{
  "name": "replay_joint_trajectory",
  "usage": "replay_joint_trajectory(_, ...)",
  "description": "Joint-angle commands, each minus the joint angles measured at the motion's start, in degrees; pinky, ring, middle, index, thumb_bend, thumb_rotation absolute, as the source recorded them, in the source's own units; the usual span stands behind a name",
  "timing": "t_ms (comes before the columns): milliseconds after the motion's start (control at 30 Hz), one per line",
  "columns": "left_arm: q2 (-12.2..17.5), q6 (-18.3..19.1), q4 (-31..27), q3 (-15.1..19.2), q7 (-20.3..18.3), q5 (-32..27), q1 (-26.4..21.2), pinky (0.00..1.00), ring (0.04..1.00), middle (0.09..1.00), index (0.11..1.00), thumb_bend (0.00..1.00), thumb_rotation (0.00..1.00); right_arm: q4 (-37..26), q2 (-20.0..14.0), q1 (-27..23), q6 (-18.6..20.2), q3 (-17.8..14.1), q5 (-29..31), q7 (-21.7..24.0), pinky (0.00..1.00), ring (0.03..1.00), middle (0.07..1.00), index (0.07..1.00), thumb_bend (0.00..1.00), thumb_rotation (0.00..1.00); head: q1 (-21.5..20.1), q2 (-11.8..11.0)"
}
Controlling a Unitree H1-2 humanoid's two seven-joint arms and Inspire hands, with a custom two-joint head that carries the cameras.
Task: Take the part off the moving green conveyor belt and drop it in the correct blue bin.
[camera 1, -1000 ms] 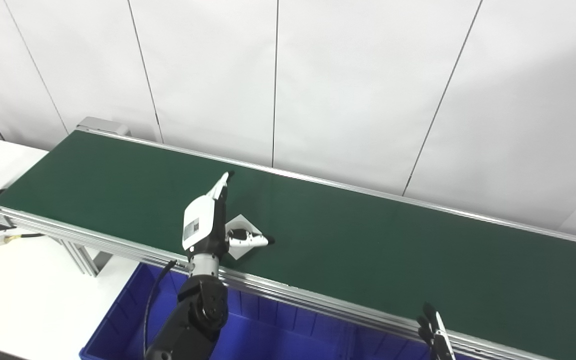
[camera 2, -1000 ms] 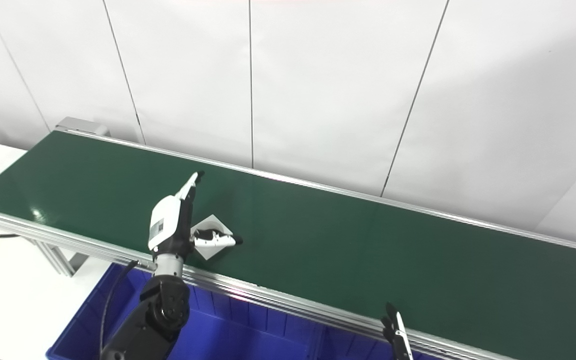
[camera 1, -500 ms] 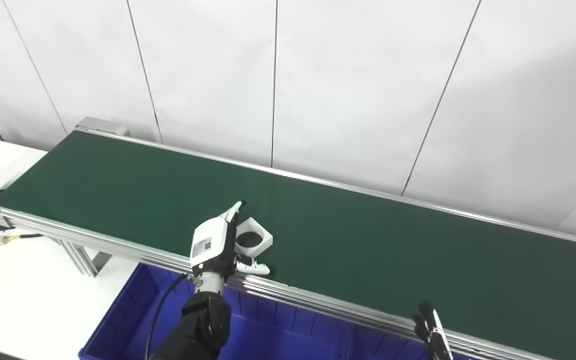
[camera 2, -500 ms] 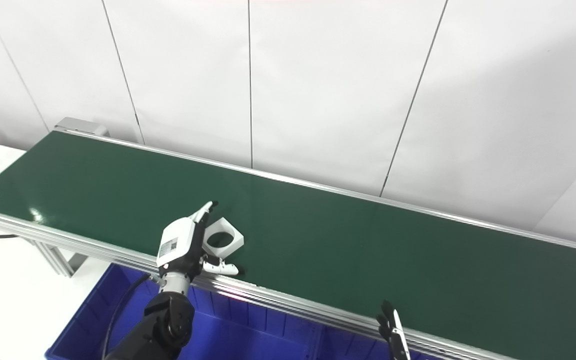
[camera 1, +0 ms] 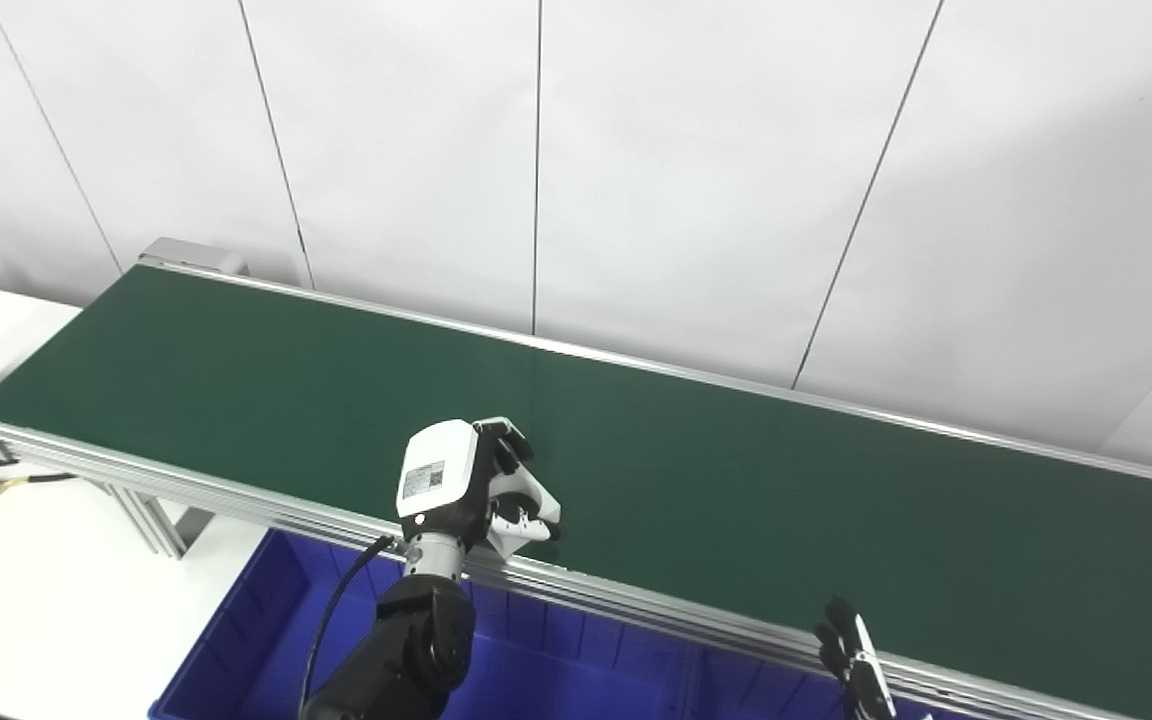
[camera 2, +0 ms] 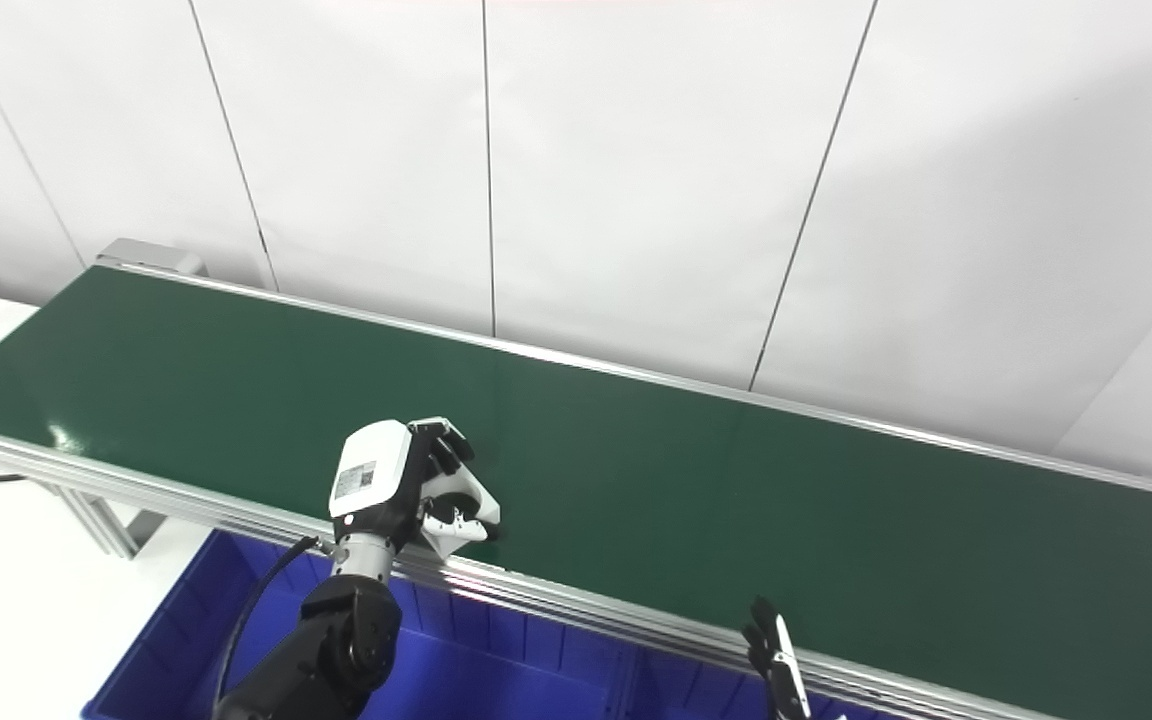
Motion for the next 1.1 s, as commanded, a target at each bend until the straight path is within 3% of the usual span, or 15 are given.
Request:
replay_joint_trajectory(0,1.31,1.00,-1.16,0.22,-0.05,0.31,-0.51,0.23,0.310,0.399,0.507,0.52,0.00,-2.24,0.36,-0.19,-3.02,-0.50,0.39,0.56,0.95,0.956,0.975,1.000,1.00,0.98,0.06,0.07)
replay_joint_trajectory(633,1.71,1.40,-5.65,-0.08,-1.29,1.13,-1.09,0.29,0.366,0.422,0.511,0.52,0.00,-1.63,1.16,-0.60,-3.03,-1.08,0.78,1.79,0.94,0.945,0.969,1.000,1.00,0.97,0.71,0.01)
replay_joint_trajectory(933,1.83,5.02,-18.39,-0.89,-6.59,3.63,-0.28,0.27,0.343,0.411,0.509,0.52,0.00,-1.43,1.18,-0.82,-3.03,-1.74,0.60,2.27,0.94,0.946,0.967,1.000,1.00,0.99,2.32,0.28)
replay_joint_trajectory(1067,1.95,7.09,-26.66,-1.07,-10.69,4.79,1.27,0.26,0.336,0.416,0.513,0.52,0.00,-1.80,1.27,-0.78,-3.03,-2.16,0.92,2.58,0.93,0.940,0.968,1.000,1.00,0.99,3.59,1.76)
